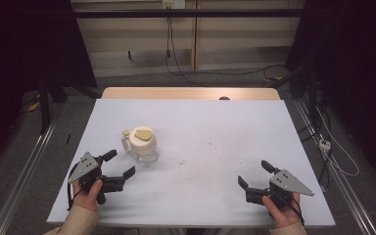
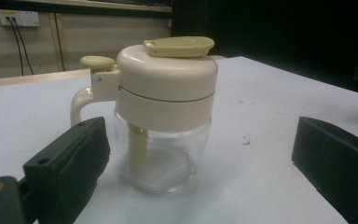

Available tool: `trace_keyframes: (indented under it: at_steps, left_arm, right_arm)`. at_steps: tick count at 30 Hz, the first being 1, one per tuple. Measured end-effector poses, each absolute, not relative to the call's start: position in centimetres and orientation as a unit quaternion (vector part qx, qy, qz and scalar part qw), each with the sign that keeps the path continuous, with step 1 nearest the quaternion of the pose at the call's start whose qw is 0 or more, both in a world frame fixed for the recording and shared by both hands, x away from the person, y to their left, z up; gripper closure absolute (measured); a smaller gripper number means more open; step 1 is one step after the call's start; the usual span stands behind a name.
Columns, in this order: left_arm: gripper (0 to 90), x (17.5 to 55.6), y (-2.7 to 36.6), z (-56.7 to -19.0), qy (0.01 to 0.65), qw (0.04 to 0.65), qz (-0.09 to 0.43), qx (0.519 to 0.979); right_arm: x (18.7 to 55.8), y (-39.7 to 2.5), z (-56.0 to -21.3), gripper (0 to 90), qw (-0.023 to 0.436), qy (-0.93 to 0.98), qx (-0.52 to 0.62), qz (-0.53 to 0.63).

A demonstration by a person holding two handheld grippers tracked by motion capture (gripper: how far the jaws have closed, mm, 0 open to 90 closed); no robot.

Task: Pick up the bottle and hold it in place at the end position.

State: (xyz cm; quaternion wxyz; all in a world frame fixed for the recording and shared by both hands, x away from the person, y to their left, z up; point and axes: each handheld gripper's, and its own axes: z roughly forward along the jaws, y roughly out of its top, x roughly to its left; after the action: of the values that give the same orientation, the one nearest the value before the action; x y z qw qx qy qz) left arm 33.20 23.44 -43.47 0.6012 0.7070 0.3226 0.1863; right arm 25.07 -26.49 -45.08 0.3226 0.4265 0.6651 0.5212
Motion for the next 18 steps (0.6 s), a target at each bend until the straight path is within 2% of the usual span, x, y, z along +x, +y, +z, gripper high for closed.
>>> trace_keyframes:
  at_steps: [18]
  left_arm:
    - [3.5, 33.57, 22.64, -43.56, 0.329, 0.602, 0.183, 0.704]
  right_arm:
    - [25.11, -26.37, -44.99, 3.7, 0.327, 0.666, 0.424, 0.519]
